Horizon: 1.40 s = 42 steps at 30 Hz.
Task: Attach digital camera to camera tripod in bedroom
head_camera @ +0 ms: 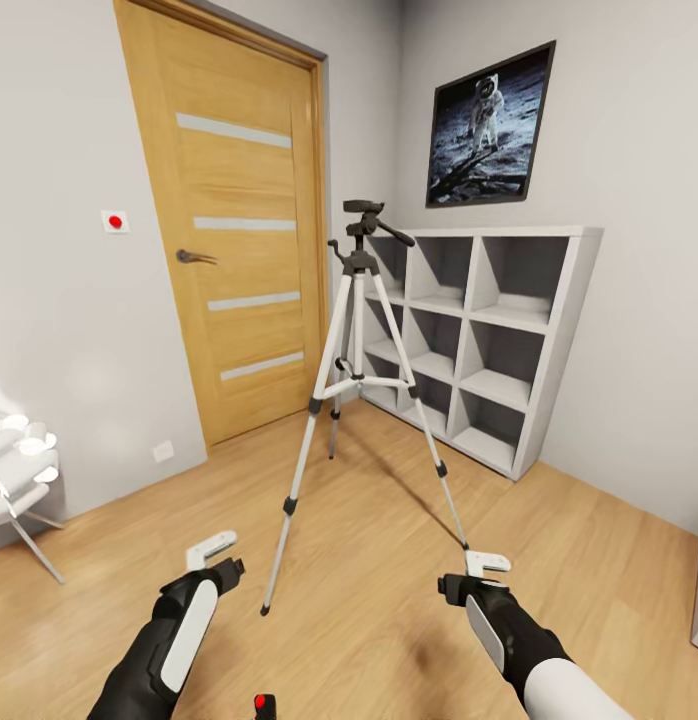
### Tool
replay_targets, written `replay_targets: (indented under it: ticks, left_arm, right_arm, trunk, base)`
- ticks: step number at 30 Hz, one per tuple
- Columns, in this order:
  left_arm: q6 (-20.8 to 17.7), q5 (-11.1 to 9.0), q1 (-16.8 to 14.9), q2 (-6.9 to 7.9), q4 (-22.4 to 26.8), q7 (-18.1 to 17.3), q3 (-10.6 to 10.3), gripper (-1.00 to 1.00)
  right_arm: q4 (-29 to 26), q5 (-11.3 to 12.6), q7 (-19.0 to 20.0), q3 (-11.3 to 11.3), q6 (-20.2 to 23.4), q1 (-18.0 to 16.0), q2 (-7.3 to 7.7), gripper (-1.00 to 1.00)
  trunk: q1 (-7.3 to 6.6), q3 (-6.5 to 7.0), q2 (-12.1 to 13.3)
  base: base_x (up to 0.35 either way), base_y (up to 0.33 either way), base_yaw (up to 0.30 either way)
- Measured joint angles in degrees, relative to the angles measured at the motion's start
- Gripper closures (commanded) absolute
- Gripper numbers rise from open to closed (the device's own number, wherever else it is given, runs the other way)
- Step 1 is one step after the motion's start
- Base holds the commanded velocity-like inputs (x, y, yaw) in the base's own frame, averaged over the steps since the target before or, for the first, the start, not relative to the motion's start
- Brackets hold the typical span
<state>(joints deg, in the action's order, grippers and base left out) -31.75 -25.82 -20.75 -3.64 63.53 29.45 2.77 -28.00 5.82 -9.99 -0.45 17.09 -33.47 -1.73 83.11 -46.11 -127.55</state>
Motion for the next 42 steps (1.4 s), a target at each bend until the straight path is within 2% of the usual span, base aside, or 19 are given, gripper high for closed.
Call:
replay_targets:
  ticks: [3, 13, 34, 39, 42]
  left_arm:
    - [-1.5, 0.0, 0.0, -0.02, 0.0, 0.1, -1.2, -1.00]
    - [-2.4, 0.1, 0.0, -0.14, 0.2, 0.0, -6.1, -1.00]
    - [-7.8, 0.2, 0.0, -0.10, 0.2, 0.2, -7.0, -1.00]
    - [-8.9, 0.2, 0.0, -0.08, -0.1, 0.2, -7.0, -1.00]
    - [-9.0, 0.3, 0.0, -0.07, -0.2, 0.2, -7.0, -1.00]
  right_arm:
    - [0.0, 0.0, 0.0, 0.0, 0.2, 0.0, 0.00, -1.00]
    - [-0.4, 0.0, 0.0, 0.0, 0.1, 0.0, -0.02, -1.00]
    - [-0.5, -0.1, -0.1, 0.1, 0.5, 0.0, 0.00, -1.00]
    - [-0.5, -2.3, 0.0, 0.1, 0.6, 0.0, -0.01, -1.00]
    - [-0.5, -2.8, -0.1, 0.1, 0.6, 0.0, -0.07, -1.00]
  trunk:
    - [0.66, -0.54, -1.2]
    - [2.86, -2.33, -5.2]
    - [7.47, -6.10, -13.6]
    - [8.57, -7.00, -15.6]
    - [8.66, -7.67, -15.7]
  base:
    - [0.000, 0.000, 0.000]
    - [0.000, 0.000, 0.000]
    - [0.000, 0.000, 0.000]
    - [0.000, 0.000, 0.000]
    - [0.000, 0.000, 0.000]
